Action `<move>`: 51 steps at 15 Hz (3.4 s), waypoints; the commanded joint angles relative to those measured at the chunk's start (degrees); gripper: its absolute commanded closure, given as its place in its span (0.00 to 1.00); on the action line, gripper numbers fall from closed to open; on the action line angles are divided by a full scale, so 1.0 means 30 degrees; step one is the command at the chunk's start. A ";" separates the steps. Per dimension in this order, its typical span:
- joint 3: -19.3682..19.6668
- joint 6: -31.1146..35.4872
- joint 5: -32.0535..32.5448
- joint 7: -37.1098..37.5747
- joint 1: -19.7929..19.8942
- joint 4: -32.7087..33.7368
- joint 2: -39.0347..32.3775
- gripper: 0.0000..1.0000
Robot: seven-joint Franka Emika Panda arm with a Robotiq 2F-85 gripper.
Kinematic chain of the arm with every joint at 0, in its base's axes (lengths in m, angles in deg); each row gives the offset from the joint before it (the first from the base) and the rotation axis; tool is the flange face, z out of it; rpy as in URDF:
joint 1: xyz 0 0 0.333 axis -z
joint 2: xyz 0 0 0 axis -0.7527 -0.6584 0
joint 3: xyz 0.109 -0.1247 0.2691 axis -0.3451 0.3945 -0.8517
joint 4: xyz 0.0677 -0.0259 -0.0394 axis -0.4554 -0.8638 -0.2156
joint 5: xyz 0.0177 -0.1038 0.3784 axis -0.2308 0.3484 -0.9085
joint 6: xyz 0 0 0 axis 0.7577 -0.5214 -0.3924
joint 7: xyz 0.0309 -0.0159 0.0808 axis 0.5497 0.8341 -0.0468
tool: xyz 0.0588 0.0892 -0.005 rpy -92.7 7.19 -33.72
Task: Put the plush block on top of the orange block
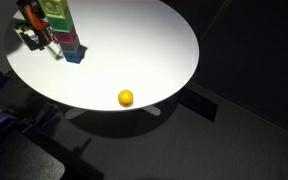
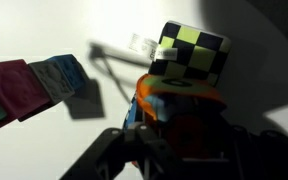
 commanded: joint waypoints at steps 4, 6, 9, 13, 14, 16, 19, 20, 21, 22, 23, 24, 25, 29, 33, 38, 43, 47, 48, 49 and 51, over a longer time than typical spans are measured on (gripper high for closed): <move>-0.0059 -0.1819 -0.0063 -0.0190 0.0078 -0.0291 0.1854 0.77; -0.0147 -0.2261 -0.0094 -0.0241 0.0181 -0.0378 0.2500 0.79; -0.0300 -0.2927 -0.0203 -0.0329 0.0347 -0.0552 0.3628 0.81; -0.0565 -0.3985 -0.0312 -0.0385 0.0595 -0.0681 0.5184 0.81; -0.0633 -0.4221 -0.0308 -0.0359 0.0674 -0.0752 0.5636 0.81; -0.0762 -0.4664 -0.0278 -0.0278 0.0830 -0.0858 0.6416 0.81; -0.0960 -0.5287 -0.0401 -0.0255 0.1108 -0.1051 0.7531 0.81; -0.1029 -0.5615 -0.0566 -0.0331 0.1227 -0.1119 0.7915 0.81; -0.1103 -0.5919 -0.0784 -0.0437 0.1358 -0.1204 0.8289 0.81; -0.1174 -0.6298 -0.1110 -0.0613 0.1497 -0.1282 0.8659 0.81; -0.1225 -0.6681 -0.1410 -0.0739 0.1623 -0.1320 0.9001 0.81; -0.1257 -0.7044 -0.1650 -0.0816 0.1731 -0.1345 0.9305 0.81; -0.1283 -0.7401 -0.1870 -0.0883 0.1847 -0.1388 0.9642 0.81; -0.1395 -0.8460 -0.2200 -0.0712 0.2227 -0.1611 1.0881 0.81; -0.1522 -0.8925 -0.2325 -0.0549 0.2527 -0.1813 1.1913 0.81; -0.1672 -0.8749 -0.2205 -0.0024 0.2969 -0.2190 1.3100 0.81; -0.1565 -0.9063 -0.2389 -0.0039 0.3505 -0.2161 1.3783 0.81; -0.1339 -0.9195 -0.3072 -0.0627 0.3871 -0.2150 1.3927 0.81; -0.1290 -0.9269 -0.3180 -0.0679 0.3976 -0.2048 1.3832 0.81; -0.1222 -0.9390 -0.3281 -0.0747 0.4077 -0.1921 1.3729 0.81; -0.1113 -0.9808 -0.3161 -0.0809 0.4334 -0.1664 1.3589 0.81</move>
